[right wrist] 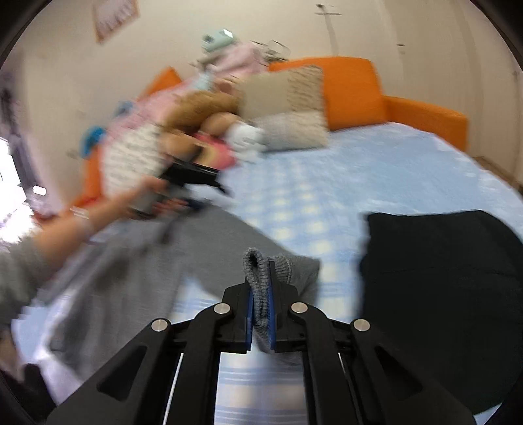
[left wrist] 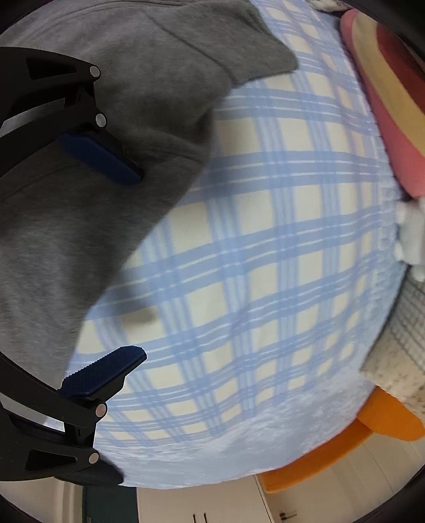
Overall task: Fold large clothes
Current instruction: 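Grasp the grey hoodie sleeve cuff with the right gripper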
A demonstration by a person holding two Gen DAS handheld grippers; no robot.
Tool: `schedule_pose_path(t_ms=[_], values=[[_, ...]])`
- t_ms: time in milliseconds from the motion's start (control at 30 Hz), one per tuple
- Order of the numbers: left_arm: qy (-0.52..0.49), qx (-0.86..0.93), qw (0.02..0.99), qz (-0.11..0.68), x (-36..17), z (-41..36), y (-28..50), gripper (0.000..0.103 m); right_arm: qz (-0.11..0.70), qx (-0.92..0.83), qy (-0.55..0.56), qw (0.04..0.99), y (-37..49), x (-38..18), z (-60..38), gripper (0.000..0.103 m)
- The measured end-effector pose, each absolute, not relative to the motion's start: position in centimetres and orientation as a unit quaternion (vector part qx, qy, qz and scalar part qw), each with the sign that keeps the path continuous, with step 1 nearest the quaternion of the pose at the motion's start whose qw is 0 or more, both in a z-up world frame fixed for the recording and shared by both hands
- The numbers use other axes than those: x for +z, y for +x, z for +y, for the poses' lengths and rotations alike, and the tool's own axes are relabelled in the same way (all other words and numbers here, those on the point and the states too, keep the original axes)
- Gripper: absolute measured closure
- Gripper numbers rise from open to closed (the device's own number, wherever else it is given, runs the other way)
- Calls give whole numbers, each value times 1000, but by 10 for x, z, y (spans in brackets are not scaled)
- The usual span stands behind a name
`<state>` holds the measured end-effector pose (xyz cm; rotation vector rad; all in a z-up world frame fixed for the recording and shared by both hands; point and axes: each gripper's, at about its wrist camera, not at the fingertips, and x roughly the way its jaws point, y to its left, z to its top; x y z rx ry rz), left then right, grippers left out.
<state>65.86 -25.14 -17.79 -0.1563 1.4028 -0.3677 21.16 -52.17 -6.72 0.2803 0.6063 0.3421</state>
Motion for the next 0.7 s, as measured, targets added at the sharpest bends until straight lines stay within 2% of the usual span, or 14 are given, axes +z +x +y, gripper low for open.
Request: schedule_pose_path(t_ms=[233, 367, 533, 700], values=[[-124, -173, 729, 651, -184, -241, 683, 3, 243, 396, 148, 873, 196, -3, -459, 96], [-173, -177, 714, 655, -191, -239, 690, 3, 244, 514, 87, 818, 184, 21, -399, 96], [-170, -184, 712, 656, -192, -243, 690, 3, 299, 584, 5, 755, 163, 13, -334, 96], [-176, -189, 714, 651, -192, -241, 690, 3, 382, 595, -81, 703, 147, -33, -295, 96]])
